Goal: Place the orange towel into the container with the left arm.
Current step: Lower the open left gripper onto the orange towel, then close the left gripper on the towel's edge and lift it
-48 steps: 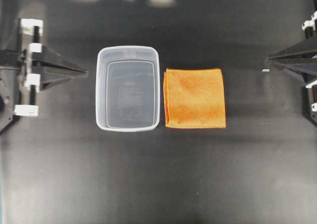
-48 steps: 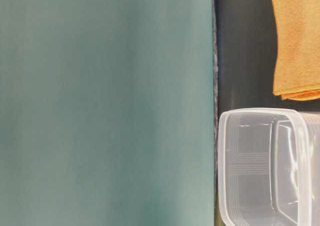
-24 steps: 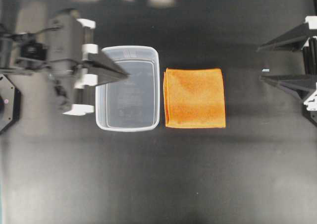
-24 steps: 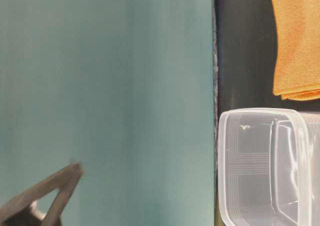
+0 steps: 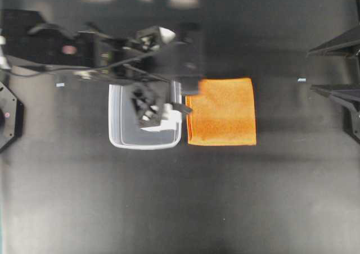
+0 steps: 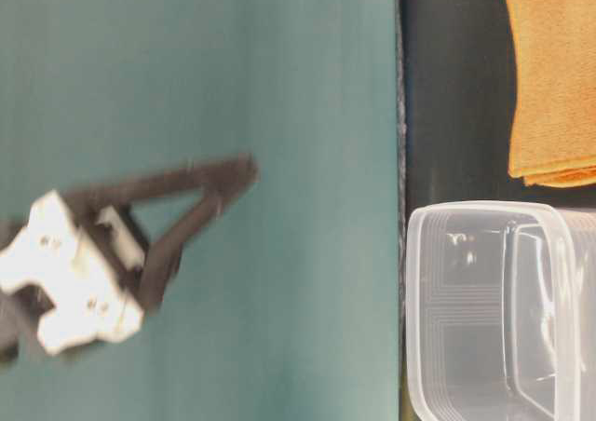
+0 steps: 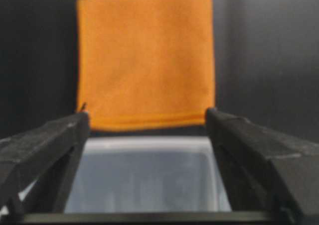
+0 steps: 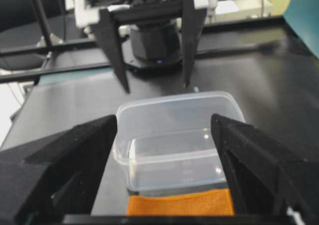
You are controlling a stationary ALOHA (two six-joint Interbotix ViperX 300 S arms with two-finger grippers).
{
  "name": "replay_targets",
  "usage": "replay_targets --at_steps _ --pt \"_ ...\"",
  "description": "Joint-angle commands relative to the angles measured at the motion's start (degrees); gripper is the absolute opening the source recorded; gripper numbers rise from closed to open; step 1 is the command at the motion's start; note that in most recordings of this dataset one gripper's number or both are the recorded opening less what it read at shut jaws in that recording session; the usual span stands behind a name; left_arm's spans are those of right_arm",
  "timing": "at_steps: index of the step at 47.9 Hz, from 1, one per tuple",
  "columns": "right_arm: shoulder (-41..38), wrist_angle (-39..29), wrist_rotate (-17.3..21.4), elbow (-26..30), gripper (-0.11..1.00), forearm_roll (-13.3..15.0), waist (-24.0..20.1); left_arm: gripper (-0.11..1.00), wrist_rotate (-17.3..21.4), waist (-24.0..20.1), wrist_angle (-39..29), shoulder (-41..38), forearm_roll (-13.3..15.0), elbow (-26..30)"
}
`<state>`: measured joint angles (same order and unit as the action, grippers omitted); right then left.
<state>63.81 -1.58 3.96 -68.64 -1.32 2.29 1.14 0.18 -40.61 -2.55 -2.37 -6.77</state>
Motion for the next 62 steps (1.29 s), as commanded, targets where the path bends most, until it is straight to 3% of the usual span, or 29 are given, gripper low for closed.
replay_targets --at_steps 1,15,27,41,55,62 --pt "0.26 -0.79 -0.09 0.53 0.74 -0.18 0.18 0.91 -0.18 -0.18 -0.79 -3.87 -0.18 4.39" --pt "1.32 -1.49 -0.09 0.18 0.74 -0.18 0.18 0.9 -0.26 -0.62 -1.85 -17.58 -0.18 11.43" --pt "1.32 -1.49 0.26 0.18 0.74 -0.18 0.18 0.9 -0.18 -0.7 -0.79 -24.87 -0.18 12.39" --pt "1.41 -1.41 0.26 0.18 0.74 -0.18 0.18 0.9 -0.18 -1.32 4.39 -28.13 -0.18 12.04" --pt "1.49 -1.49 0.18 0.0 0.73 -0.18 0.18 0.89 -0.09 -0.09 4.39 -31.03 -0.26 12.3" --pt "1.49 -1.49 0.26 -0.09 0.73 -0.18 0.26 0.82 0.62 -0.18 4.39 -30.85 -0.26 12.04"
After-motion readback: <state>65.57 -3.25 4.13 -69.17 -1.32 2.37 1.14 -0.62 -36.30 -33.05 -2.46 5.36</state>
